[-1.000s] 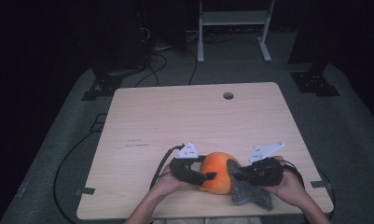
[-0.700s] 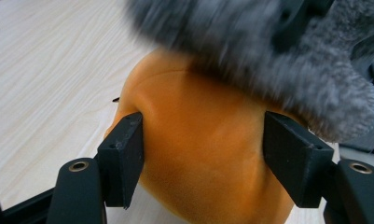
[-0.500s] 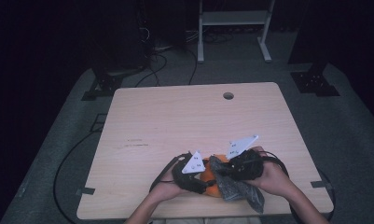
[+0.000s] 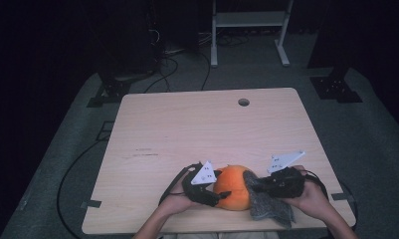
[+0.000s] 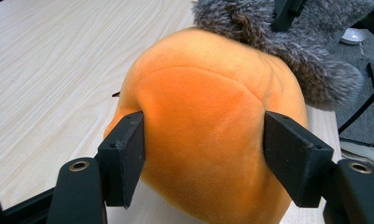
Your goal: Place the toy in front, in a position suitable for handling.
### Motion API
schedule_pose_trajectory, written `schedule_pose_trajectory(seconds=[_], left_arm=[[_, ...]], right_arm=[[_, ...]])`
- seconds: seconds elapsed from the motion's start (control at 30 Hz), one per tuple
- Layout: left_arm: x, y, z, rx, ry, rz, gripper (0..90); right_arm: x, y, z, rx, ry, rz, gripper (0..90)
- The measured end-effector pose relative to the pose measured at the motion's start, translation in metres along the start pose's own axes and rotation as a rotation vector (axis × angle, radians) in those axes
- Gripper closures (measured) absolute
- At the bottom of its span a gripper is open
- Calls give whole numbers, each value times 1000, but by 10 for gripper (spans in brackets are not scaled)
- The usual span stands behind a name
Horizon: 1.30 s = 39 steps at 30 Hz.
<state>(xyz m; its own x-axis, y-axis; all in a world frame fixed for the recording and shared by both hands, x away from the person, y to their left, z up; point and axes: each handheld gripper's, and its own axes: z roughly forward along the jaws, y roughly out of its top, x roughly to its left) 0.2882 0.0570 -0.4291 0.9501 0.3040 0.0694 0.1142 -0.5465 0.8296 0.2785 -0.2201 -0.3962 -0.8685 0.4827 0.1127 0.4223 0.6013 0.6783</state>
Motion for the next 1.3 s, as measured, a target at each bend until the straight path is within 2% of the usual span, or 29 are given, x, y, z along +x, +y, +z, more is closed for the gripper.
schedule_pose_trajectory(seconds=[0.1,0.2,0.3,0.4,0.5,0.6,0.63,0.7,0.87,1.23,1.3], left_arm=[[0,0,0,0,2,1,323],[-2,0,-1,4,9,10,325],[-2,-1,-1,0,4,15,325],[-2,0,0,-5,7,27,326],[-4,2,1,-2,18,52,327],[-4,2,0,16,27,68,328],[-4,0,-1,21,30,64,328],[-1,-4,-2,15,26,44,330],[0,-6,-1,0,17,27,332],[3,-8,-2,18,17,-15,325],[5,-7,-3,17,6,-59,275]], right_arm=[[-4,-6,-3,28,-9,12,781],[-8,-3,-6,86,-38,-8,780],[-11,7,-14,45,-31,-5,781],[-14,26,-16,-37,23,-1,780],[-15,48,-4,-76,66,3,778],[-14,64,17,-55,89,-13,776],[-14,67,23,-46,96,-20,775],[-19,69,29,-38,117,1,777],[-27,56,24,-42,111,43,779],[-38,4,5,-75,87,142,777],[-38,-3,4,-88,87,157,777]])
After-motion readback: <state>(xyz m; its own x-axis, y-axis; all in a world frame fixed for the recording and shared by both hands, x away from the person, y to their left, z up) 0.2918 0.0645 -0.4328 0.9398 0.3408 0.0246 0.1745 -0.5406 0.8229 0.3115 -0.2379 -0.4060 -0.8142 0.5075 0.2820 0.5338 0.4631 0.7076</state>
